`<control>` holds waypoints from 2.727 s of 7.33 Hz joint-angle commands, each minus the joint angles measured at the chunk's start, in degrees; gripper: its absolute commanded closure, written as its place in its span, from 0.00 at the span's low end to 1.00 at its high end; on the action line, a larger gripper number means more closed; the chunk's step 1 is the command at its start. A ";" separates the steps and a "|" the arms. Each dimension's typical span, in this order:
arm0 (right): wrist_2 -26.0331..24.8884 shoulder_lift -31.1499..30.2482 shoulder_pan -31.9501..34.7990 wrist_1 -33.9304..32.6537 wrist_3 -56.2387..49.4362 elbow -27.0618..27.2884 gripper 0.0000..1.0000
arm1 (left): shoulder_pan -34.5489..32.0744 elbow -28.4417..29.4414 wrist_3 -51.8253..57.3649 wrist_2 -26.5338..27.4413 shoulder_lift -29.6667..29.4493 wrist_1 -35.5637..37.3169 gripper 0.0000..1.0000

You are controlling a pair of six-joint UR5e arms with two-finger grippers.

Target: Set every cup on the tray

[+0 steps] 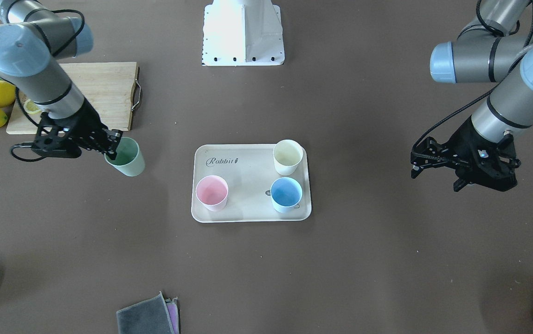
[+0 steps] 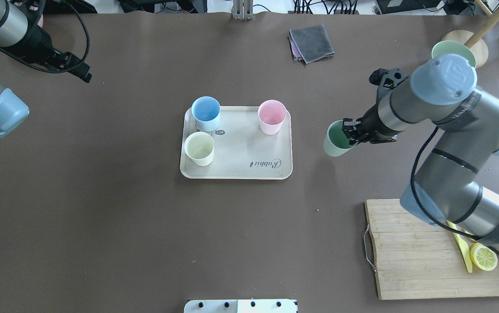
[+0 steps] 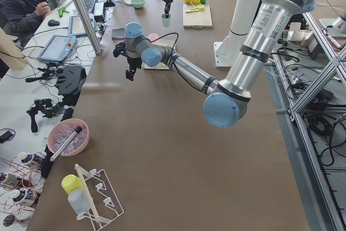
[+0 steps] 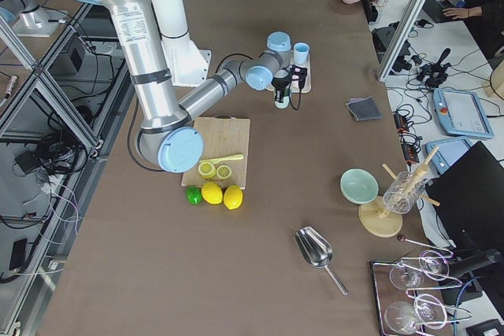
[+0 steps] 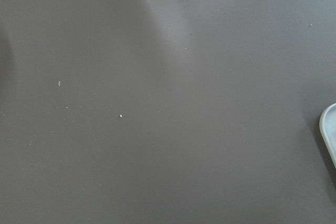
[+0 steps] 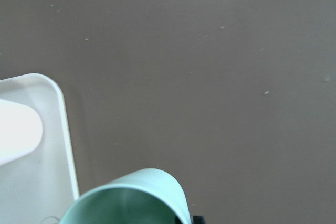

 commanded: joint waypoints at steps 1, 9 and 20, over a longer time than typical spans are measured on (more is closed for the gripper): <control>-7.90 12.21 -8.17 -3.95 12.33 -6.64 1.00 | 0.08 0.06 0.01 0.02 0.00 -0.09 0.02; -2.00 16.15 0.80 -11.21 1.81 -7.41 0.00 | -0.44 -0.38 0.45 0.02 0.96 0.26 0.02; 15.45 -34.56 47.70 -12.67 -82.11 -1.12 0.00 | -29.43 -3.03 31.13 -8.93 32.69 5.09 0.02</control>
